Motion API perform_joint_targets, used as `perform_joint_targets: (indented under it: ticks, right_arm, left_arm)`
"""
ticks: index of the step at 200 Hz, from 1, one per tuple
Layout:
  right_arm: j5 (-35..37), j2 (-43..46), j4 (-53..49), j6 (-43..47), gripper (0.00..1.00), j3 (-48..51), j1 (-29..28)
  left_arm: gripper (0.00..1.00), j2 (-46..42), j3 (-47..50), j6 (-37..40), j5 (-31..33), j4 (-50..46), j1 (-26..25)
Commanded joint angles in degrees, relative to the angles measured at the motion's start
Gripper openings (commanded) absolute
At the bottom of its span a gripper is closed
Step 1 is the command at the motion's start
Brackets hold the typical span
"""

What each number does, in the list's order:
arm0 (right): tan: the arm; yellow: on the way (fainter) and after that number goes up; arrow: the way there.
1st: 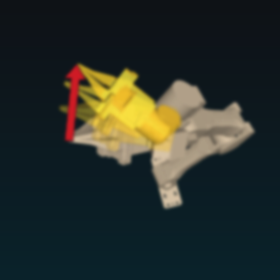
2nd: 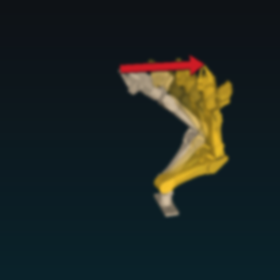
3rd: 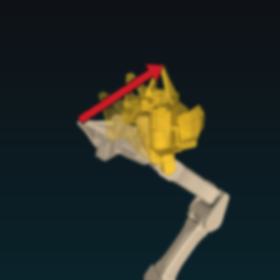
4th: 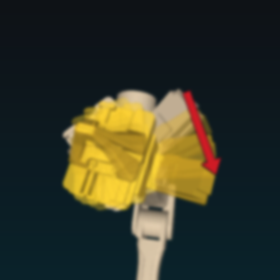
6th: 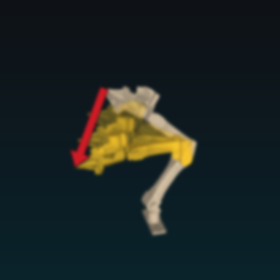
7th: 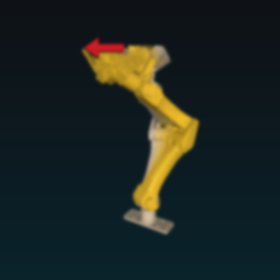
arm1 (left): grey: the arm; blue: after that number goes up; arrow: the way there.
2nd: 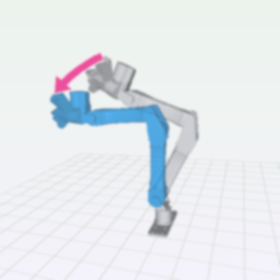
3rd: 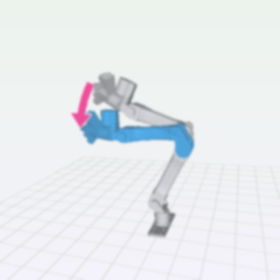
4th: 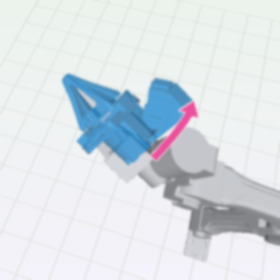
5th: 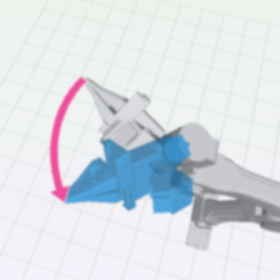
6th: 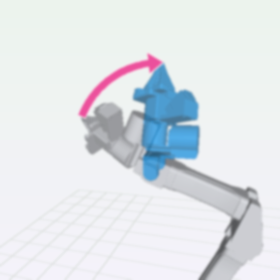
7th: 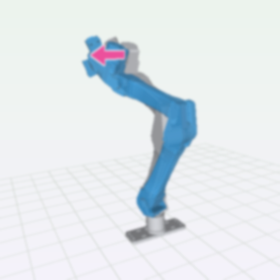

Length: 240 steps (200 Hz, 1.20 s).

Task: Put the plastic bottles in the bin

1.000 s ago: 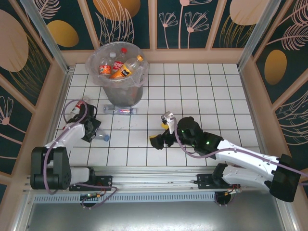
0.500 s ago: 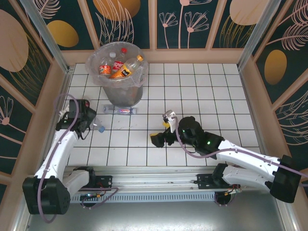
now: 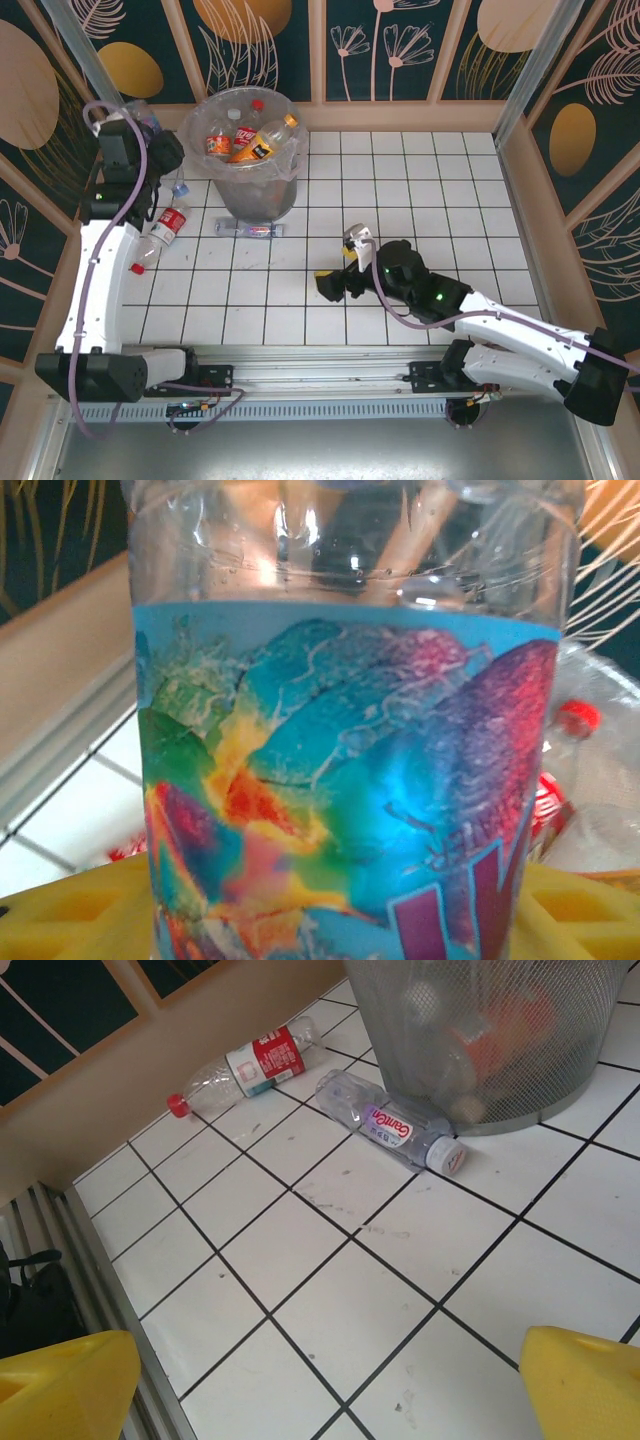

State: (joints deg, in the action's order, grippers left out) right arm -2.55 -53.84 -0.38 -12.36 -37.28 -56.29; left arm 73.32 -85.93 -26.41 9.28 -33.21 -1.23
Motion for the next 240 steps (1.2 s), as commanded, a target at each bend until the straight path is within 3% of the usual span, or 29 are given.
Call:
perform_joint_targets:
  ticks: [1, 34, 80, 109, 193, 240]
  right_arm:
    - [0.9, 1.6, -0.2, 0.1, 0.98, -2.2, 0.4]
    - [0.4, 2.9, -0.4, -0.1, 0.98, -2.6, 0.4]
    - [0.1, 3.7, -1.3, -0.9, 0.98, -3.1, 0.4]
    - [0.5, 4.2, -2.3, -1.3, 0.98, -3.1, 0.3]
    - [2.8, 5.9, -4.0, -2.6, 0.98, -2.3, 0.3]
    - [3.2, 5.9, -3.9, -3.1, 0.98, -1.8, 0.4]
  left_arm:
    - [0.66, 3.5, -6.2, 8.7, -4.2, 0.8, 0.2]
    - [0.66, 10.9, -16.8, 14.9, -8.1, -1.4, -1.0]
    - [0.68, 24.3, -34.0, 24.3, -4.5, -7.9, -7.5]
    - [0.68, 32.5, -42.7, 25.5, -2.9, -10.5, -8.4]
    - [0.69, 40.7, -44.0, 22.9, -0.8, -10.2, -10.6]
    - [0.74, 42.1, -43.6, 19.0, 4.9, -14.2, -10.7]
